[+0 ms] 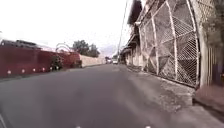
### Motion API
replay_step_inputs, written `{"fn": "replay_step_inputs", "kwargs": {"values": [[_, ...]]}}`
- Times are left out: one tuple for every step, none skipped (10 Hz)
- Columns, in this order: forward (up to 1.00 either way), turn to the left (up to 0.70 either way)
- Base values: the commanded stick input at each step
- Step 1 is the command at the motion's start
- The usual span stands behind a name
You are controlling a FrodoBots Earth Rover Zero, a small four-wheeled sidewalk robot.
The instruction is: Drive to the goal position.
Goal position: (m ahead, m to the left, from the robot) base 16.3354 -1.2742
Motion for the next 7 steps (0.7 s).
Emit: {"fn": "replay_step_inputs", "kwargs": {"values": [[1.00,0.02],[1.00,0.02],[1.00,0.01],[1.00,0.00],[1.00,0.00],[1.00,0.00],[1.00,0.01]]}}
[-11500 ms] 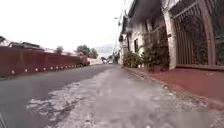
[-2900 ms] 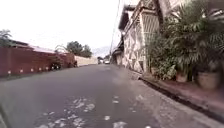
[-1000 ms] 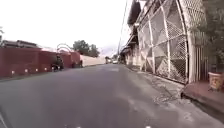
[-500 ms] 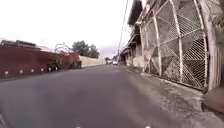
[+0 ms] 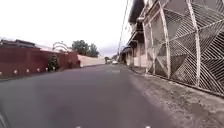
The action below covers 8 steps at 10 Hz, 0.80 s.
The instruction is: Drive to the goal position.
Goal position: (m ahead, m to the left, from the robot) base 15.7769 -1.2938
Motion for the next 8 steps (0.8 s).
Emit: {"fn": "replay_step_inputs", "kwargs": {"values": [[1.00,0.18],[1.00,0.33],[1.00,0.25],[1.00,0.01],[1.00,0.00],[1.00,0.00],[1.00,0.00],[1.00,0.00]]}}
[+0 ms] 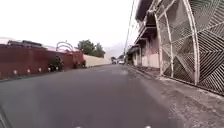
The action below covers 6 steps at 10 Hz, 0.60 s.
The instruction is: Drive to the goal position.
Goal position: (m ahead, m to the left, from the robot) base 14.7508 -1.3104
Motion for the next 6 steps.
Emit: {"fn": "replay_step_inputs", "kwargs": {"values": [[1.00,0.00],[1.00,0.00],[1.00,0.00],[1.00,0.00],[1.00,0.00],[1.00,0.00]]}}
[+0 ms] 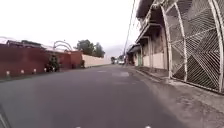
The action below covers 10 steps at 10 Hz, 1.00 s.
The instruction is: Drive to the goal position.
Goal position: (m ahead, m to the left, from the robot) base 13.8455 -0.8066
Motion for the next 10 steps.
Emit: {"fn": "replay_step_inputs", "kwargs": {"values": [[1.00,0.01],[1.00,-0.01],[1.00,-0.15],[1.00,-0.29],[1.00,-0.03],[1.00,0.00],[1.00,0.00],[1.00,0.00],[1.00,0.00],[1.00,0.00]]}}
